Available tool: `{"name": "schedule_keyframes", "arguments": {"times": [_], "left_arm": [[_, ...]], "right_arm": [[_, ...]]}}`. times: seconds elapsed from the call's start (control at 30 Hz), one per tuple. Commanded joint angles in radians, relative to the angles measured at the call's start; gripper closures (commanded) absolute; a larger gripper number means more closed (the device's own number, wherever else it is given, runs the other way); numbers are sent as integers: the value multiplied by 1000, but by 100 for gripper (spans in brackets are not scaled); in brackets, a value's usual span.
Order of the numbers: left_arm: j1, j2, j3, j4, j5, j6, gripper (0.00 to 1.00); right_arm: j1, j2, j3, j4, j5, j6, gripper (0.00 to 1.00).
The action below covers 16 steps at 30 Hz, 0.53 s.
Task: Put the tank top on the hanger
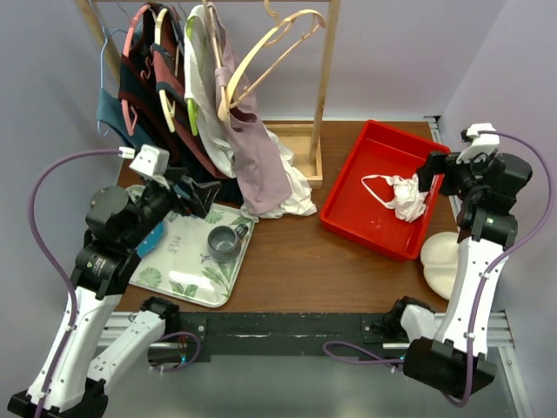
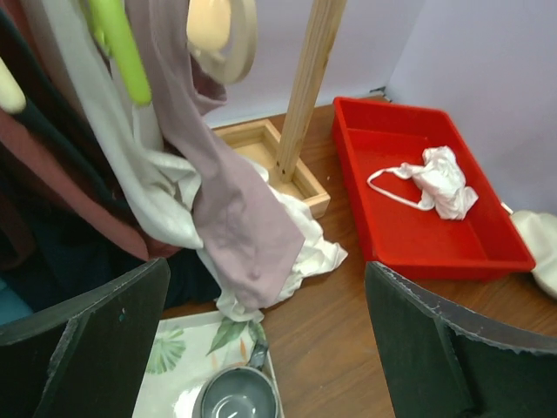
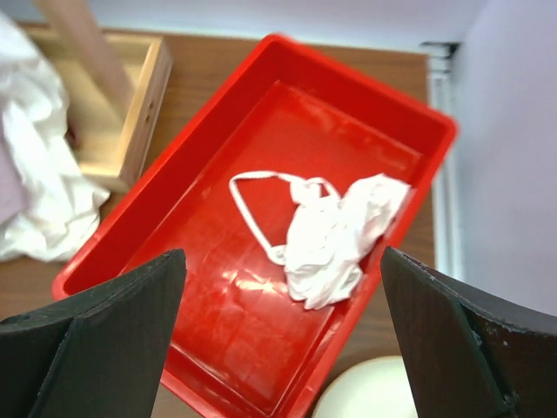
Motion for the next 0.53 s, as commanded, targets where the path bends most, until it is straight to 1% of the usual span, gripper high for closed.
{"name": "schedule_keyframes", "arguments": {"times": [0.0,0.03,0.23,0.5], "left_arm": [[-8,-52,-76,100,9,66,0],[-8,-55,-95,108,9,69,0],[-17,-80,-133,114,-22,93,0],[-22,-101,-173,125,-34,79,0]], "right_arm": [[-4,-30,133,-59,99,86,1],[-4,-33,165,-68,89,100,1],[-4,-53,230,-114,33,120,1],[-3,-70,249,-137,-5,97,1]]}}
